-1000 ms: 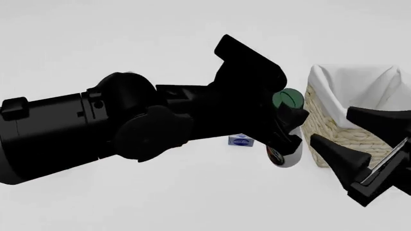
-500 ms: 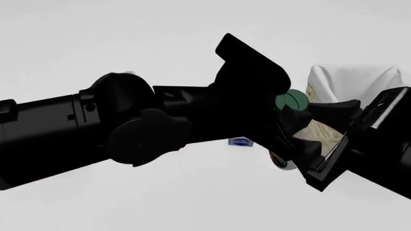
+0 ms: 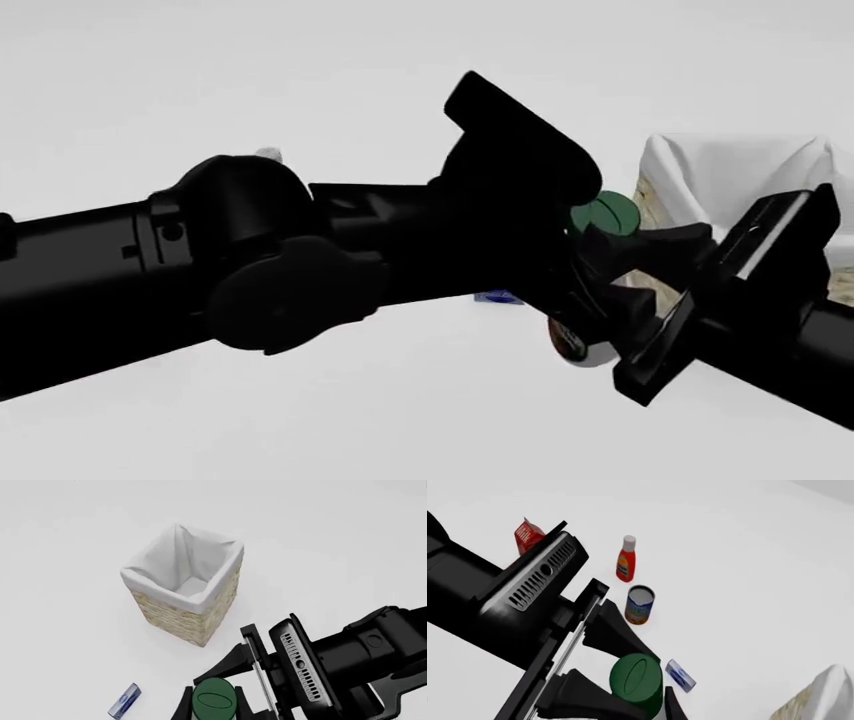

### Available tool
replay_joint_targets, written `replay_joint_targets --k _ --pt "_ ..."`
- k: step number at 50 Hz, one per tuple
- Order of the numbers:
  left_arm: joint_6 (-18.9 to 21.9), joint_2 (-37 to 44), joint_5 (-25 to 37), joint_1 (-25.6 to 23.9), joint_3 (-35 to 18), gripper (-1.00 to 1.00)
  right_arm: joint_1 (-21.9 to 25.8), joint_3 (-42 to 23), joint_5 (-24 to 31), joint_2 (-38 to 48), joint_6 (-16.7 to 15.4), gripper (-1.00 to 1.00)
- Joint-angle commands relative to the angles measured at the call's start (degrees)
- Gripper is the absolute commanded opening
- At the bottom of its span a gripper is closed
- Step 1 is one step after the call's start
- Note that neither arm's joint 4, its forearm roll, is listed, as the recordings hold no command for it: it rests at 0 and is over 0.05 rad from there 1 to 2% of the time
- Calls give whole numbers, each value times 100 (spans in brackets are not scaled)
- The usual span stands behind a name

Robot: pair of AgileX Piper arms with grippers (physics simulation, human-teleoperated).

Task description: Pick the salad dressing and place it in the basket.

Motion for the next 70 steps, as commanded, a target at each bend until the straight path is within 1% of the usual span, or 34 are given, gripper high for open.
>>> replay_joint_targets --k 1,11,12,19,21,23,24,26,27,29,30,34,35,36,37,39,41,42,44,45,46,48,49,50,51,53,54,55,57,58,60,62,65,70 --pt "127 -64 -54 -65 -78 -100 179 -19 -27 -49 -87 -100" --pt "251 -403 -82 -142 23 -100 184 -13 -29 -144 -57 -100" --pt "257 -455 -75 -191 45 100 174 -7 -39 -150 -63 -100" --pt "277 -1055 -268 -17 219 100 116 -9 -61 -248 -30 -100" --pt "286 -1356 -422 301 318 100 97 -23 -58 -272 -11 -100" --pt "332 -1465 -447 353 376 100 67 -16 -64 -295 -19 -100" --pt "501 -1856 -681 750 630 100 63 -37 -59 -331 7 -100" --pt "394 -2059 -763 814 750 100 43 -41 -56 -351 12 -100" --pt "236 -2405 -935 1000 956 100 25 -54 -55 -366 15 -100" --pt "608 -2796 -1244 1613 1333 100 -21 -63 -61 -400 49 -100" --pt "683 -3202 -1518 1873 1694 100 -36 -70 -64 -407 48 -100" --pt "347 -4282 -2014 2509 2747 100 -127 -133 -58 -496 95 -100" --pt "347 -4284 -2015 2509 2751 100 -127 -133 -58 -496 95 -100" --pt "521 -4925 -2326 3113 3475 100 -162 -159 -65 -528 136 -100" --pt "521 -4931 -2331 3113 3485 100 -162 -159 -65 -528 136 -100" --pt "421 -5383 -2477 3575 4090 100 -228 -191 -67 -560 139 -100" --pt "482 -5833 -2544 3984 4558 100 -254 -235 -57 -565 122 -100" --pt "233 -6078 -2521 4128 4843 100 -271 -257 -60 -573 98 -100" --pt "504 -6491 -2555 4389 5306 100 -340 -275 -66 -595 93 -100" --pt "442 -6653 -2533 4766 5588 100 -412 -280 -72 -608 58 -100" --pt "512 -6910 -2515 4896 5794 100 -421 -283 -75 -605 67 -100" --pt "164 -7605 -2228 5442 6177 100 -513 -322 -48 -652 52 -100" --pt "164 -7612 -2220 5442 6177 100 -513 -322 -48 -652 52 -100" --pt "261 -8128 -1989 5634 6289 100 -540 -352 -25 -662 51 -100" --pt "615 -8336 -1897 5815 6523 100 -632 -376 -12 -689 30 -100" --pt "650 -8360 -2096 6029 6745 100 -734 -410 -15 -688 21 -100" --pt "435 -8360 -2080 6151 6894 100 -835 -435 -12 -697 14 -100" --pt "529 -8361 -2167 6150 7032 100 -866 -462 -10 -684 16 -100" --pt "136 -8362 -2366 6364 7244 100 -946 -519 2 -695 2 -100" --pt "268 -8362 -2506 6338 7336 100 -979 -545 5 -710 -15 -100" --pt "371 -8362 -2673 6514 7367 100 -1059 -645 47 -733 -32 -100" --pt "520 -8362 -2661 6440 7370 100 -1113 -690 62 -746 -34 -100" --pt "230 -8362 -2519 6684 7372 100 -1332 -881 118 -778 -71 -100" --pt "275 -8362 -2484 6843 7372 100 -1606 -1173 226 -797 -150 -100"
